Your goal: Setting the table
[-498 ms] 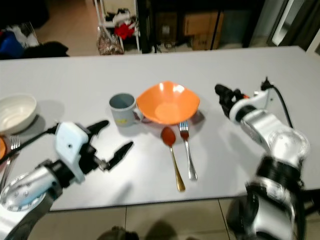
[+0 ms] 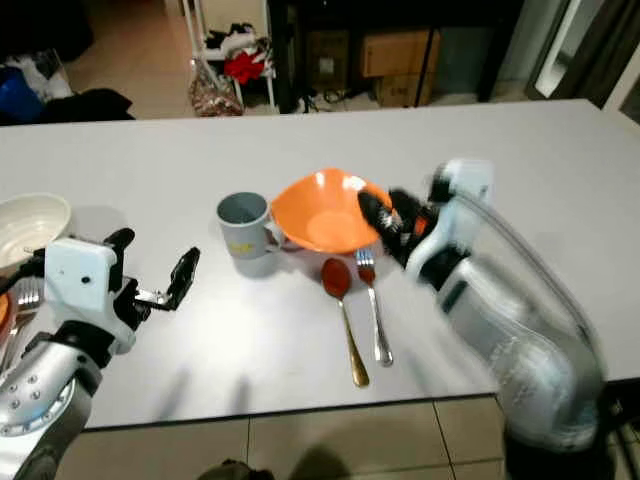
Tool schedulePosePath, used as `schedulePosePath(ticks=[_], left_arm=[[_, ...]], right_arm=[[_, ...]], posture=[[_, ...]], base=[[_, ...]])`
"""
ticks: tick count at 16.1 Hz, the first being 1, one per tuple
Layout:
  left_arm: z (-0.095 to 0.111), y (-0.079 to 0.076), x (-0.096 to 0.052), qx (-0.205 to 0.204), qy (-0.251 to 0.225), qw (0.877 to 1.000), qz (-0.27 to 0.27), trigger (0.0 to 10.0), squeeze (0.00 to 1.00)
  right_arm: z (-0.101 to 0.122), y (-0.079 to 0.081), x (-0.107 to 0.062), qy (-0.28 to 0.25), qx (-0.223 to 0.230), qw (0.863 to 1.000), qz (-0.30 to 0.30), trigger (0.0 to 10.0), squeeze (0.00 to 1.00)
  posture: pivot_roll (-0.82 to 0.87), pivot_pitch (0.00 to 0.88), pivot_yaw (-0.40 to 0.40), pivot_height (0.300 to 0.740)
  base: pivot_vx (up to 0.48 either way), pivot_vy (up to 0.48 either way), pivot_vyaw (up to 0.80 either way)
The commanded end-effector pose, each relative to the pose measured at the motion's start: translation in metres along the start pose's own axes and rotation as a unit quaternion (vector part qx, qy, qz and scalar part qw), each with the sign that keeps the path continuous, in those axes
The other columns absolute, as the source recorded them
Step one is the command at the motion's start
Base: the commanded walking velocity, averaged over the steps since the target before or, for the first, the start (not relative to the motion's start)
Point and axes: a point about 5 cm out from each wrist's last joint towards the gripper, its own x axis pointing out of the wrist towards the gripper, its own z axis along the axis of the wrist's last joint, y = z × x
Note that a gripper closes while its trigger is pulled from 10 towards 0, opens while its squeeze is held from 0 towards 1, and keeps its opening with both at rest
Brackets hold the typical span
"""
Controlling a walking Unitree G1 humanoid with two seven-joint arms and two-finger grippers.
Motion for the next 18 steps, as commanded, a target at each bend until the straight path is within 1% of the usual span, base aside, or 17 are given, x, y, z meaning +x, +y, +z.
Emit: schedulePosePath(ticks=[1, 2, 5, 7, 10, 11, 12, 14, 15, 18], left_arm=[[-0.003, 0.0, 0.001, 0.005, 0.005, 1.0, 0.008, 10.0, 0.0], [-0.004, -0.002, 0.001, 0.006, 0.006, 1.0, 0.012, 10.0, 0.0], [-0.006, -0.008, -0.003, 0.004, 0.01, 1.0, 0.003, 10.0, 0.0], [-0.007, -0.01, -0.005, 0.005, 0.013, 1.0, 0.006, 10.0, 0.0], [-0.007, -0.01, -0.004, 0.001, 0.012, 1.0, 0.017, 10.0, 0.0], [-0.007, -0.01, -0.004, 0.002, 0.012, 1.0, 0.017, 10.0, 0.0], [-0.007, -0.011, -0.006, -0.001, 0.013, 1.0, 0.016, 10.0, 0.0], [-0.008, -0.012, -0.009, -0.002, 0.016, 1.0, 0.014, 10.0, 0.0], [-0.01, -0.012, -0.008, 0.002, 0.021, 1.0, 0.014, 10.0, 0.0], [-0.007, -0.01, -0.003, 0.003, 0.015, 1.0, 0.016, 10.0, 0.0]], right_arm=[[0.0, 0.002, -0.001, -0.012, -0.032, 0.999, -0.016, 10.0, 0.0], [-0.007, 0.002, -0.003, 0.0, -0.029, 0.999, -0.024, 10.0, 0.0], [-0.011, 0.009, -0.007, 0.0, 0.01, 1.0, -0.006, 10.0, 0.0], [-0.02, 0.013, -0.013, 0.013, 0.0, 1.0, 0.021, 10.0, 0.0], [-0.024, 0.012, -0.011, 0.014, -0.029, 0.999, 0.011, 10.0, 0.0], [-0.024, 0.012, -0.011, 0.016, -0.031, 0.999, 0.01, 10.0, 0.0], [-0.025, 0.016, -0.011, 0.021, -0.019, 0.999, 0.026, 10.0, 0.0], [-0.032, 0.017, -0.014, 0.039, -0.012, 0.998, 0.043, 10.0, 0.0], [-0.034, 0.016, -0.015, 0.043, -0.019, 0.998, 0.037, 10.0, 0.0], [-0.035, 0.016, -0.015, 0.041, -0.023, 0.998, 0.032, 10.0, 0.0]], posture=[[-0.08, 0.0, 0.07, 0.74], [-0.09, 0.0, 0.075, 0.74], [-0.09, 0.0, 0.081, 0.74], [-0.08, 0.0, 0.08, 0.74], [-0.07, 0.0, 0.071, 0.74], [-0.07, 0.0, 0.071, 0.74], [-0.07, 0.0, 0.069, 0.74], [-0.07, 0.004, 0.066, 0.74], [-0.07, 0.011, 0.076, 0.74], [-0.07, 0.016, 0.071, 0.74]], base=[[0.0, 0.0, 0.0], [0.0, 0.0, 0.0], [0.0, 0.0, 0.0], [0.0, 0.0, 0.0], [0.0, 0.0, 0.0], [0.0, 0.0, 0.0], [0.0, 0.0, 0.0], [0.0, 0.0, 0.0], [0.0, 0.0, 0.0], [0.0, 0.0, 0.0]])
